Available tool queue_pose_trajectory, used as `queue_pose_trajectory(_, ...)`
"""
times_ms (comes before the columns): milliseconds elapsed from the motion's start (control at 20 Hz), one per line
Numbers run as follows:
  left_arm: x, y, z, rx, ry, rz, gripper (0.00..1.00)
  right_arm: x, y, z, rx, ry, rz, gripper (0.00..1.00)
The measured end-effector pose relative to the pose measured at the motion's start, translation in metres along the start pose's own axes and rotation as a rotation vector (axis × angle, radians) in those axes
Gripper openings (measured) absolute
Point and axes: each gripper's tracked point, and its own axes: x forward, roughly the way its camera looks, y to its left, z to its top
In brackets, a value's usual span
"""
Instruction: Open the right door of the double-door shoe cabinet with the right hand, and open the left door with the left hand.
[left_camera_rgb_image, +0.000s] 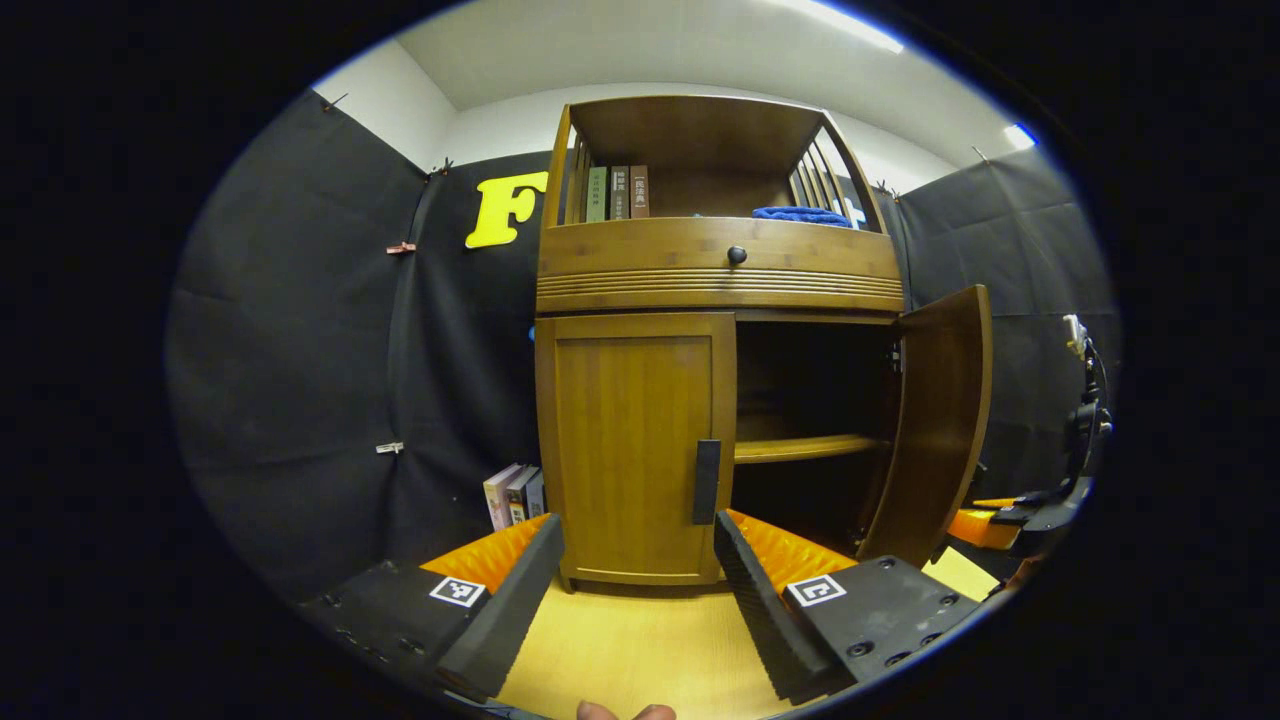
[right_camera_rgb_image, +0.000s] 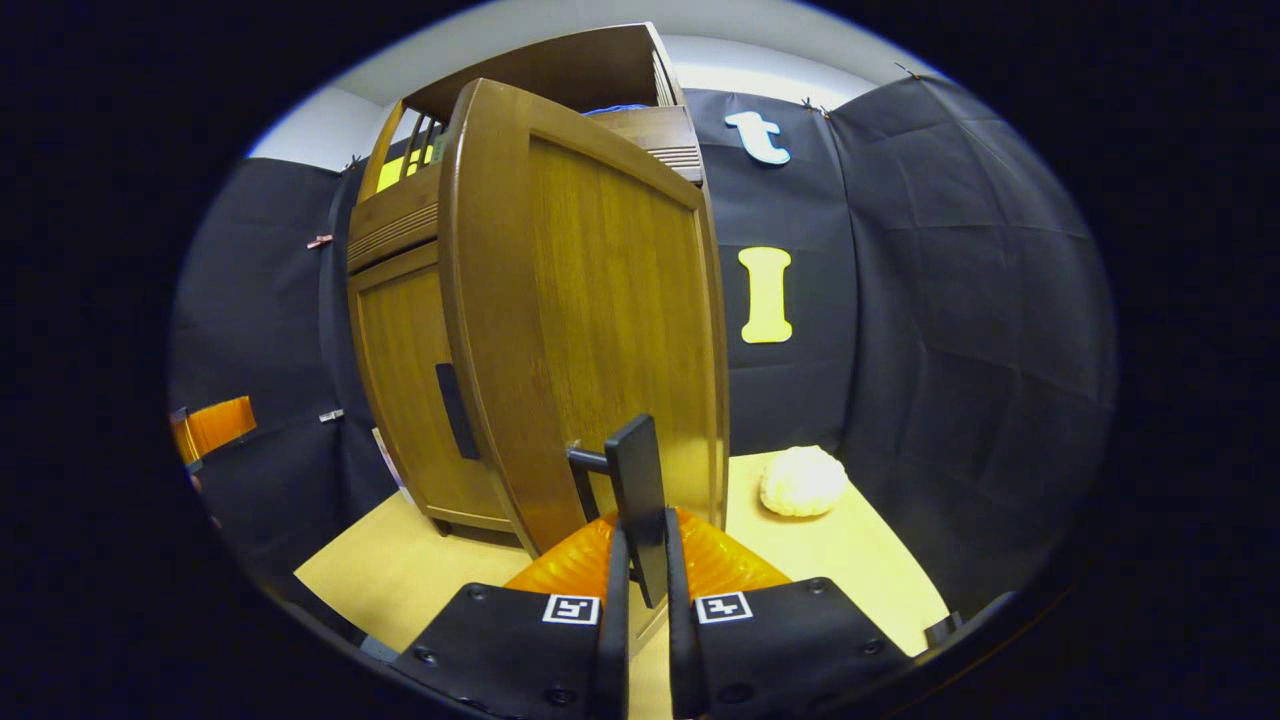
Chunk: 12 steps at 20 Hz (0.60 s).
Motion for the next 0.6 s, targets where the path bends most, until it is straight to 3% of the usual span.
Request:
queue_pose_trajectory(500, 0.01, -0.05, 0.009, 0.017, 0.012, 0.002, 0.94, -0.008, -0.063, 0.011, -0.011, 0.02, 0.004, 0.19)
queue_pose_trajectory(600, 0.014, -0.058, 0.011, 0.025, 0.014, 0.004, 0.94, -0.01, -0.075, 0.012, 0.002, 0.025, 0.012, 0.15)
